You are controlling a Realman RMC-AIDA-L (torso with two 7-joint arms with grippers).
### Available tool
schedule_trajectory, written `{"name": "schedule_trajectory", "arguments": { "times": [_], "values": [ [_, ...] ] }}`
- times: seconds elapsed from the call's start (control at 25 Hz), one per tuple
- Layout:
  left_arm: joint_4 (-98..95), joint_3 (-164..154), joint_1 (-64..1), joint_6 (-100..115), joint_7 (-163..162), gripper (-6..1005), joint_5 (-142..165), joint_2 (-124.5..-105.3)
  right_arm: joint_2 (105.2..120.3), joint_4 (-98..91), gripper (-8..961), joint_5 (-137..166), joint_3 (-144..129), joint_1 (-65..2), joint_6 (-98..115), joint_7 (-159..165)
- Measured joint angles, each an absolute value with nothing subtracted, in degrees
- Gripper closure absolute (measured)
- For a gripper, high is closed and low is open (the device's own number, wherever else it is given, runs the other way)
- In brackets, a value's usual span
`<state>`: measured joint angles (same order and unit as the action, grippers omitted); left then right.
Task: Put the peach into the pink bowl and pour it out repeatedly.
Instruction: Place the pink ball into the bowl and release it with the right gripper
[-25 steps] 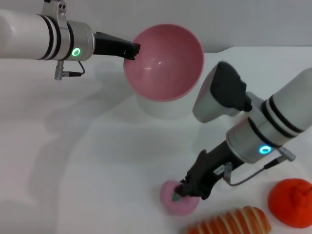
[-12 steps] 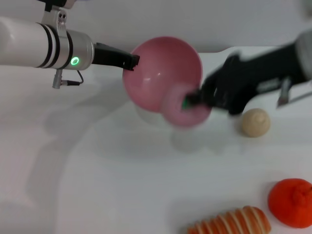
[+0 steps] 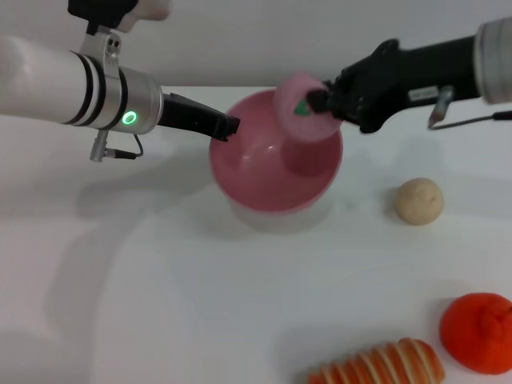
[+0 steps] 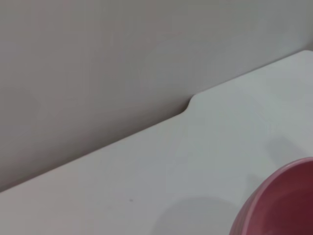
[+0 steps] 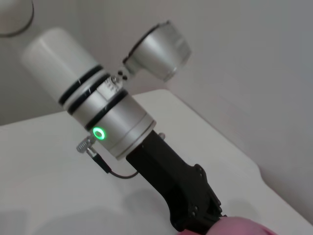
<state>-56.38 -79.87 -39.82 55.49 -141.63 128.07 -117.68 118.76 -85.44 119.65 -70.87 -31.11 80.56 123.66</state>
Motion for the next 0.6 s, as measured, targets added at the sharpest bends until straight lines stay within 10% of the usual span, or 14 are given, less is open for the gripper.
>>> {"name": "schedule_trajectory", "arguments": {
  "times": [0.6],
  "values": [
    [-56.0, -80.3, -40.4, 55.8, -141.4, 913, 128.2, -117.71, 118.92, -81.0, 660, 118.7, -74.8, -30.3, 73.3, 119.6]
  ]
}}
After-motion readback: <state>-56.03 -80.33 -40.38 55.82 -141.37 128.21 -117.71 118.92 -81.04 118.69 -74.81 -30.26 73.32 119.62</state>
